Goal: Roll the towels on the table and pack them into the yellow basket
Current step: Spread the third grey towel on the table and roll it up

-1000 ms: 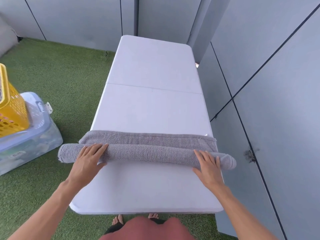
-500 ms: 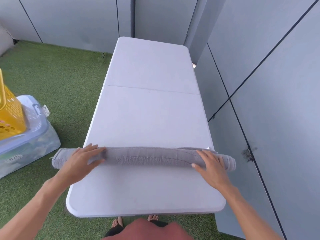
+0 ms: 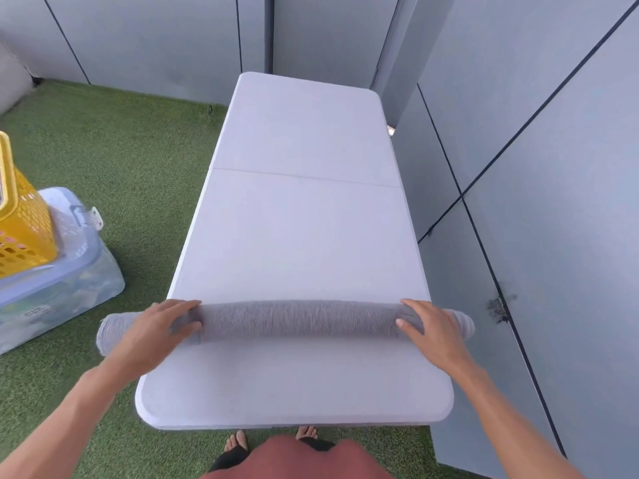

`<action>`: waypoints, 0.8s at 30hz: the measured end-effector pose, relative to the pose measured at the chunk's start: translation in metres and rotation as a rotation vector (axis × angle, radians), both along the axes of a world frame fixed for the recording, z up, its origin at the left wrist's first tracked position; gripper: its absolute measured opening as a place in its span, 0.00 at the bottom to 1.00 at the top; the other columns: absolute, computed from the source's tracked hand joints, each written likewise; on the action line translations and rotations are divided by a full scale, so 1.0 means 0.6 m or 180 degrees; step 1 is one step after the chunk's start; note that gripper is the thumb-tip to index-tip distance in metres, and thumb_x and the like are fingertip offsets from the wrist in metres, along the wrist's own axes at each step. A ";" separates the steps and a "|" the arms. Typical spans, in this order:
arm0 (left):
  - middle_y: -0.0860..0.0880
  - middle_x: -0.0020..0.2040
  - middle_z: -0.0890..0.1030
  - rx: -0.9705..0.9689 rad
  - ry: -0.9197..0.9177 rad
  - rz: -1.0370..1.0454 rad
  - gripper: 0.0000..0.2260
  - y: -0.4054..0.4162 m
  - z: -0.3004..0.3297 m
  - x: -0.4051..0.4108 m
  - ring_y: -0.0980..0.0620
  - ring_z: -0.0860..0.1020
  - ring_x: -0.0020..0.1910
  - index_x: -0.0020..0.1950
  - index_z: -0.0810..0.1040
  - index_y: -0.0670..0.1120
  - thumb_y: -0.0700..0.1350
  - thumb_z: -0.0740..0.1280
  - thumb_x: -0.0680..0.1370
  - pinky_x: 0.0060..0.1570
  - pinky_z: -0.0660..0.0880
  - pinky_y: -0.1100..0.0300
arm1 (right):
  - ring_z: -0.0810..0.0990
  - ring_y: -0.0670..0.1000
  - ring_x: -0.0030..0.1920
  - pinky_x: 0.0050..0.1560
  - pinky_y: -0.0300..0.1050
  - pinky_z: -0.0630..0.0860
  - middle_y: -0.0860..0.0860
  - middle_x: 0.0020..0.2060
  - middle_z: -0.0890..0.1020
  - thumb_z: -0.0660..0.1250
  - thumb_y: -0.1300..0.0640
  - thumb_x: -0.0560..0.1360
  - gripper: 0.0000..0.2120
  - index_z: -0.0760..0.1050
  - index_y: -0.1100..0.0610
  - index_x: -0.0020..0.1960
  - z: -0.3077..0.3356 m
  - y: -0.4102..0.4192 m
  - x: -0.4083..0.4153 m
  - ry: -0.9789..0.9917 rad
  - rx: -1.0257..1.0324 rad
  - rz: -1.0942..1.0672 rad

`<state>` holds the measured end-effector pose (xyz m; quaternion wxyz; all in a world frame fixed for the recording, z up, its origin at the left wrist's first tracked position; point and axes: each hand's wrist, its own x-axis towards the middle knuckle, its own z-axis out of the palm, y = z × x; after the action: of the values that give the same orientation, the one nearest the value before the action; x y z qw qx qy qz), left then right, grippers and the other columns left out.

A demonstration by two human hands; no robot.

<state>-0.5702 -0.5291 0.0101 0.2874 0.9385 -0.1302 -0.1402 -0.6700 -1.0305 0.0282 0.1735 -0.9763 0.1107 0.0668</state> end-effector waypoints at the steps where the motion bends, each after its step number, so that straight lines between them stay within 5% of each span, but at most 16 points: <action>1: 0.53 0.64 0.75 0.0038 -0.0171 0.0017 0.21 0.004 -0.004 -0.005 0.51 0.73 0.62 0.67 0.74 0.54 0.52 0.70 0.75 0.72 0.59 0.44 | 0.68 0.47 0.68 0.70 0.51 0.61 0.42 0.66 0.71 0.63 0.38 0.75 0.25 0.66 0.43 0.70 -0.003 -0.001 -0.005 0.0014 -0.0038 0.0047; 4: 0.52 0.65 0.74 0.0238 -0.0215 -0.0238 0.26 0.018 -0.010 -0.015 0.49 0.73 0.63 0.71 0.72 0.54 0.52 0.72 0.73 0.71 0.62 0.46 | 0.65 0.48 0.69 0.71 0.50 0.57 0.41 0.67 0.69 0.63 0.38 0.75 0.29 0.62 0.42 0.73 -0.011 -0.010 -0.019 0.0262 -0.0362 0.0225; 6: 0.54 0.60 0.77 0.0409 -0.0258 -0.0219 0.25 0.009 -0.006 -0.015 0.49 0.76 0.56 0.70 0.72 0.56 0.52 0.72 0.73 0.54 0.74 0.53 | 0.70 0.51 0.66 0.68 0.51 0.61 0.44 0.63 0.74 0.63 0.40 0.76 0.26 0.65 0.43 0.72 -0.015 -0.002 -0.017 0.0210 -0.0553 0.0047; 9: 0.53 0.52 0.79 0.0864 -0.0555 0.0222 0.21 -0.034 0.007 -0.009 0.46 0.79 0.49 0.66 0.75 0.56 0.54 0.71 0.74 0.38 0.73 0.54 | 0.75 0.58 0.57 0.57 0.54 0.68 0.51 0.54 0.79 0.63 0.44 0.77 0.19 0.71 0.49 0.66 -0.021 0.048 0.004 0.0099 -0.0800 -0.0440; 12: 0.47 0.50 0.80 0.0833 -0.0351 0.0707 0.17 -0.101 0.022 -0.006 0.40 0.80 0.48 0.61 0.78 0.50 0.55 0.70 0.74 0.41 0.73 0.51 | 0.76 0.61 0.52 0.49 0.53 0.71 0.55 0.50 0.79 0.61 0.44 0.79 0.16 0.73 0.56 0.57 -0.021 0.110 0.026 0.0087 -0.0642 -0.0918; 16: 0.43 0.50 0.81 0.0426 0.0114 0.0737 0.17 -0.237 0.022 -0.025 0.39 0.79 0.49 0.52 0.76 0.45 0.58 0.68 0.74 0.42 0.70 0.52 | 0.77 0.62 0.52 0.50 0.53 0.72 0.59 0.49 0.80 0.63 0.44 0.78 0.18 0.74 0.60 0.52 -0.029 0.215 0.064 -0.0063 0.0005 -0.0870; 20: 0.39 0.49 0.80 0.0118 0.0457 0.0736 0.17 -0.335 0.017 -0.046 0.37 0.78 0.50 0.50 0.74 0.41 0.55 0.67 0.77 0.43 0.68 0.53 | 0.76 0.62 0.55 0.55 0.51 0.71 0.62 0.52 0.78 0.64 0.47 0.77 0.20 0.72 0.62 0.59 -0.028 0.265 0.087 0.0146 0.1045 -0.0611; 24: 0.42 0.44 0.82 -0.0137 0.0647 0.0803 0.16 -0.320 0.005 -0.041 0.39 0.79 0.47 0.46 0.76 0.42 0.56 0.68 0.76 0.45 0.72 0.52 | 0.74 0.61 0.61 0.62 0.51 0.70 0.61 0.58 0.75 0.63 0.46 0.77 0.29 0.62 0.58 0.72 -0.025 0.248 0.068 0.0434 0.1255 -0.0606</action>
<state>-0.5945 -0.7208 0.0133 0.3345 0.9220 0.0154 -0.1944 -0.6289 -0.8819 0.0131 0.3586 -0.9019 0.1986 0.1363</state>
